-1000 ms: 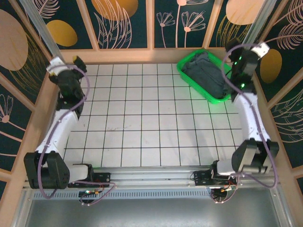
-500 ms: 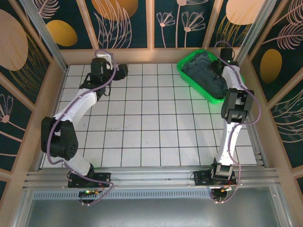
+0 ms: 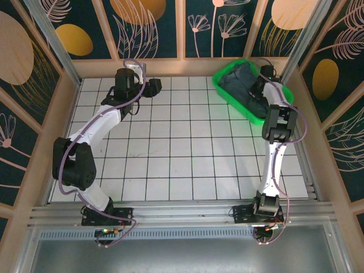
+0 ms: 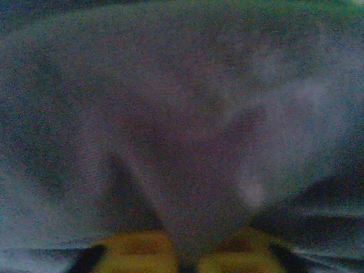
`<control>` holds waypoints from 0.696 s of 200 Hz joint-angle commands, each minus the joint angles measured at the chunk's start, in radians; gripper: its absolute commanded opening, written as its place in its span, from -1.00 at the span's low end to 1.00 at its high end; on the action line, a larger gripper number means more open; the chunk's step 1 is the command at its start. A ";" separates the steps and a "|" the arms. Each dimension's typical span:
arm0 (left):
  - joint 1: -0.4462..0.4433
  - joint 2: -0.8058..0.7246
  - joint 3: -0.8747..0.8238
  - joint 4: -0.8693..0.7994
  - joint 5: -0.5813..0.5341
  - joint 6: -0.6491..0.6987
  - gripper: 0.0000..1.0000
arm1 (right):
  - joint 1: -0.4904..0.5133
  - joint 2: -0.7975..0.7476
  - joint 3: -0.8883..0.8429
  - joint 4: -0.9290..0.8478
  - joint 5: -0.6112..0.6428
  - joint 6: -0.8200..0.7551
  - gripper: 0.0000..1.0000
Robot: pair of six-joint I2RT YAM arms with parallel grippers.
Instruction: Fold and stack the t-shirts
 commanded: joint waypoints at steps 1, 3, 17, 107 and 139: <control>-0.005 0.008 0.032 -0.004 0.014 -0.476 0.20 | 0.003 -0.081 -0.005 0.023 0.030 0.022 -1.00; -0.005 0.007 0.033 -0.006 0.013 -0.476 0.19 | 0.003 -0.093 -0.010 0.034 0.031 0.023 -1.00; -0.005 0.006 0.037 -0.014 0.006 -0.479 0.11 | 0.005 -0.200 -0.060 0.117 0.076 0.034 -1.00; -0.004 -0.061 0.051 -0.183 -0.238 -0.479 -0.04 | 0.121 -0.578 0.048 0.466 -0.014 -0.032 -1.00; -0.005 -0.104 0.035 -0.222 -0.302 -0.483 -0.02 | 0.223 -0.544 0.249 0.469 -0.185 -0.030 -1.00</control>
